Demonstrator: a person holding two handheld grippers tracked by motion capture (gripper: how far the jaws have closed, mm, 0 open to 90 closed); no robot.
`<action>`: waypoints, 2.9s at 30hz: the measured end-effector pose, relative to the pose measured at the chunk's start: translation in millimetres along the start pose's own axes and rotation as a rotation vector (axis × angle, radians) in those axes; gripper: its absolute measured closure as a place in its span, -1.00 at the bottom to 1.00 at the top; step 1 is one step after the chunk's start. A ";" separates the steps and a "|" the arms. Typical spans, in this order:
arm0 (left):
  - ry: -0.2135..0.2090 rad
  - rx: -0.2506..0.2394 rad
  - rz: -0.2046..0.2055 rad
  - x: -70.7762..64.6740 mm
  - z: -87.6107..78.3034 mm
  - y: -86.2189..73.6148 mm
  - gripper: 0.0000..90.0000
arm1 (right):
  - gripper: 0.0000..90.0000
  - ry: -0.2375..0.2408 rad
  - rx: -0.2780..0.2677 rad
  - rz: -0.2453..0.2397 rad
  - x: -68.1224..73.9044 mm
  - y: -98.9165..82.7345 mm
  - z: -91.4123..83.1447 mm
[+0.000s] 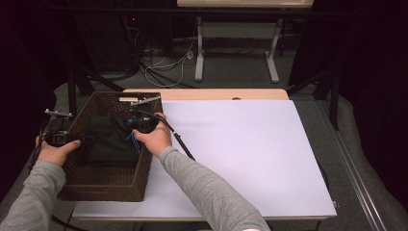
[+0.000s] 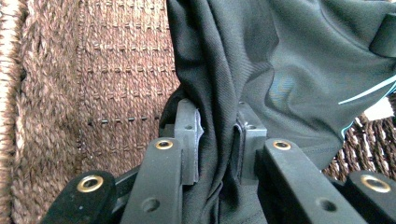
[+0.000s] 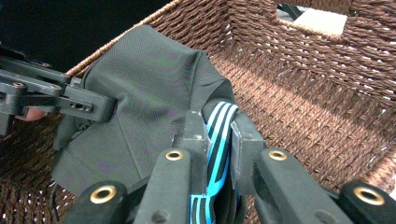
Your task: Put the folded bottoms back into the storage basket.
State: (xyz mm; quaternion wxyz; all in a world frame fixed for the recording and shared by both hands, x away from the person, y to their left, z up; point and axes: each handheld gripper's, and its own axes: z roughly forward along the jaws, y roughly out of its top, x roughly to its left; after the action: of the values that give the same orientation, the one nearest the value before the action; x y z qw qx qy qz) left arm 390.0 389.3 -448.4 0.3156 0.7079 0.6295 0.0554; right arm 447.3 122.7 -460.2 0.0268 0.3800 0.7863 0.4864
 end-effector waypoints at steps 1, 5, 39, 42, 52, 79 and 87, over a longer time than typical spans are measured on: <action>0.000 0.000 -0.003 0.2 0.2 0.1 0.67 | 0.76 -0.005 0.005 -0.001 0.0 0.0 0.0; 0.005 -0.006 -0.006 -0.2 0.0 -0.3 0.67 | 0.76 -0.014 0.004 -0.006 0.4 0.6 1.4; 0.038 -0.253 0.076 -33.6 -31.5 -14.9 -0.17 | -0.11 -0.003 -0.084 -0.239 13.2 12.0 -39.8; 0.010 -0.292 0.114 -43.0 -34.9 -15.6 -0.17 | -0.23 0.010 -0.083 -0.213 14.2 13.4 -48.9; -0.051 -0.258 0.119 -71.4 -40.1 -18.7 -0.30 | -0.66 -0.023 -0.104 -0.242 6.2 10.1 -84.7; -0.106 -0.252 0.229 -148.9 -8.5 -30.1 -0.93 | -1.00 -0.140 -0.096 -0.216 -46.5 -58.6 -175.0; -0.152 -0.260 0.246 -167.0 4.7 -27.2 -1.00 | -1.00 -0.169 -0.128 -0.207 -60.3 -73.3 -202.2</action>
State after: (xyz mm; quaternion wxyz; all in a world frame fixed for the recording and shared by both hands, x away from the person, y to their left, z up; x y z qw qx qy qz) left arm 335.4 233.0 -412.8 0.4417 0.7351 0.5000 0.1207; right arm 364.9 -82.9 -431.3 0.1670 0.3339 0.7836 0.4966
